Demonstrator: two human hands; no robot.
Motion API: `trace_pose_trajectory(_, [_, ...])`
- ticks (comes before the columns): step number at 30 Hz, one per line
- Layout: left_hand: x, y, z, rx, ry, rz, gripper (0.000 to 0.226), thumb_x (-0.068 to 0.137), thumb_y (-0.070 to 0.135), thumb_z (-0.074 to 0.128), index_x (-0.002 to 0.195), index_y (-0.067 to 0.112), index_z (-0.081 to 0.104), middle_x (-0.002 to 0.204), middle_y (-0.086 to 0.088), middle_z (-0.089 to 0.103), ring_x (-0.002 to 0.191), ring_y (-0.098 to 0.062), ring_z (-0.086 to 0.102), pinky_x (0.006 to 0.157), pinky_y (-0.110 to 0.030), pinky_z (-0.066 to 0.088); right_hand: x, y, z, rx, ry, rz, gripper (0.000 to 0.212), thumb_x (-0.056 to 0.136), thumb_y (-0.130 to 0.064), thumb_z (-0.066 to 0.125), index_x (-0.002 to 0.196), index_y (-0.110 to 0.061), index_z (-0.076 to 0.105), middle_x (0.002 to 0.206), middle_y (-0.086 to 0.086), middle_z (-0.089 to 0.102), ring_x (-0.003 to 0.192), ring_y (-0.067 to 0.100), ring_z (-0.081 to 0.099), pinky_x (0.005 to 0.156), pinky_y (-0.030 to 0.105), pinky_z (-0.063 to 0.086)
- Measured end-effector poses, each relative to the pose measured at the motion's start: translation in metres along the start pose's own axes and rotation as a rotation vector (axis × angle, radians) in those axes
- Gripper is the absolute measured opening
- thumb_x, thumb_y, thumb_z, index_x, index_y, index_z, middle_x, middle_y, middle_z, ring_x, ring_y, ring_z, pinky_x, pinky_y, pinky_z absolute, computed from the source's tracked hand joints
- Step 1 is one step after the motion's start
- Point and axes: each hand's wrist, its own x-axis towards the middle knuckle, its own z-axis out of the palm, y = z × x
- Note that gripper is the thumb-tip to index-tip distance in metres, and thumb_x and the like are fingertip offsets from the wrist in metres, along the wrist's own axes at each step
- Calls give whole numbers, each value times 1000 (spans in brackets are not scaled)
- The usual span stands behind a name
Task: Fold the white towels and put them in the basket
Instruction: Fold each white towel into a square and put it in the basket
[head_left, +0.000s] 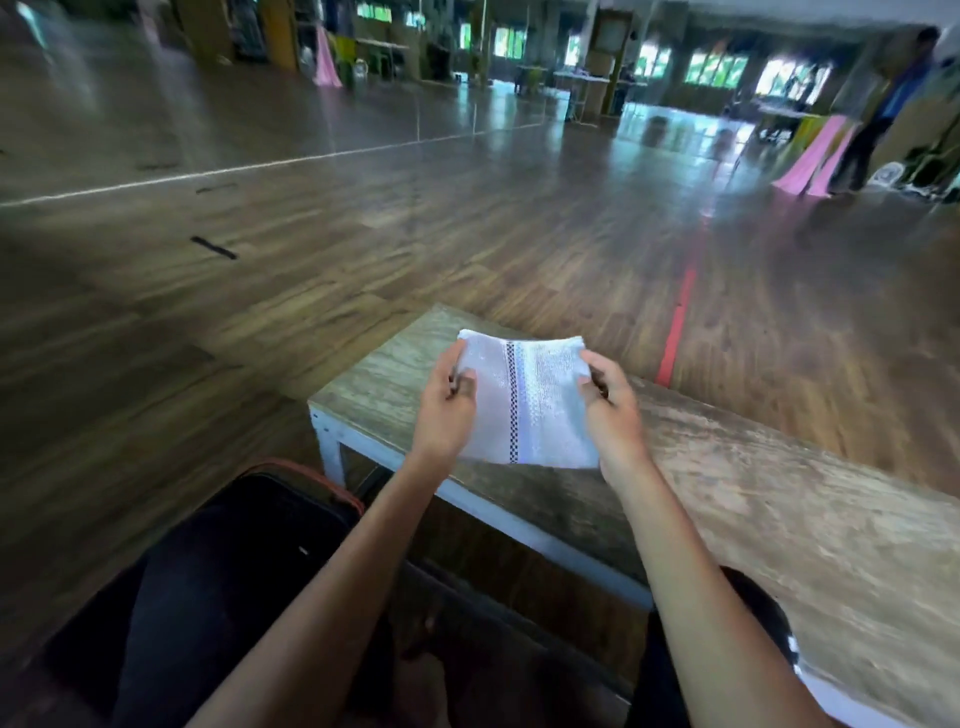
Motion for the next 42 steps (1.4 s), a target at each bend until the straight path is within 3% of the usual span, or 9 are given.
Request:
trace_pose_trajectory(6, [-10, 11, -97, 63, 260, 44, 42, 97, 13, 47, 139, 18, 45, 139, -4, 49, 123, -18, 48, 104, -30, 38, -12, -34, 91, 56, -202, -53, 30, 97, -10, 46, 123, -22, 56, 120, -8, 53, 110, 7, 48, 92, 22, 36])
trace_pose_trajectory(12, [-29, 1, -174, 89, 453, 24, 46, 94, 11, 50, 139, 19, 45, 136, -2, 52, 121, -16, 51, 107, -35, 39, -28, -45, 178, 121, -400, -108, 31, 95, -5, 47, 121, -17, 57, 117, -5, 57, 105, 7, 51, 81, 8, 37])
trace_pose_trajectory(17, [-39, -24, -225, 22, 587, -20, 44, 98, 10, 47, 141, 11, 42, 138, 3, 47, 111, 1, 49, 87, -2, 38, -41, -37, 241, 127, -556, -98, 33, 93, -2, 47, 121, -14, 59, 119, -3, 59, 105, 6, 52, 83, 5, 38])
trace_pose_trajectory(22, [-49, -77, -268, 12, 700, -130, 44, 97, 6, 45, 141, 10, 41, 129, 6, 48, 97, 12, 48, 72, 6, 33, -60, -3, 306, 79, -708, 37, 32, 92, -2, 48, 115, -21, 61, 119, -2, 60, 109, 10, 54, 93, 22, 40])
trace_pose_trajectory(24, [-49, -106, -281, 14, 746, -195, 45, 97, 6, 46, 141, 10, 41, 137, 0, 48, 113, -1, 48, 81, 1, 36, -65, 18, 330, 30, -763, 88, 32, 92, -4, 47, 113, -25, 60, 119, -5, 59, 111, 8, 51, 94, 23, 38])
trace_pose_trajectory(29, [-44, -200, -295, 4, 793, -358, 48, 95, 6, 46, 143, 11, 39, 146, -2, 43, 132, -13, 42, 112, -35, 33, -68, 89, 386, -100, -843, 182, 34, 93, -4, 46, 122, -17, 59, 118, -6, 55, 109, 4, 46, 89, 19, 34])
trace_pose_trajectory(34, [-35, -287, -296, -95, 911, -515, 48, 96, 2, 42, 142, 13, 40, 142, 1, 46, 122, -6, 45, 102, -21, 36, -71, 172, 438, -202, -903, 207, 33, 91, -2, 49, 116, -20, 61, 122, 1, 61, 115, 14, 54, 100, 30, 41])
trace_pose_trajectory(38, [-32, -339, -298, -106, 1005, -611, 47, 95, 3, 44, 141, 12, 41, 144, -1, 45, 130, -12, 43, 112, -34, 33, -76, 219, 467, -222, -991, 253, 35, 93, 2, 45, 123, -11, 58, 120, -3, 56, 116, 8, 48, 99, 22, 37])
trace_pose_trajectory(42, [-29, -372, -296, -126, 1027, -640, 49, 95, 3, 46, 143, 12, 39, 145, 0, 43, 130, -11, 41, 112, -34, 33, -76, 255, 486, -269, -1036, 241, 34, 94, 0, 45, 123, -12, 58, 118, -3, 56, 114, 8, 49, 97, 22, 38])
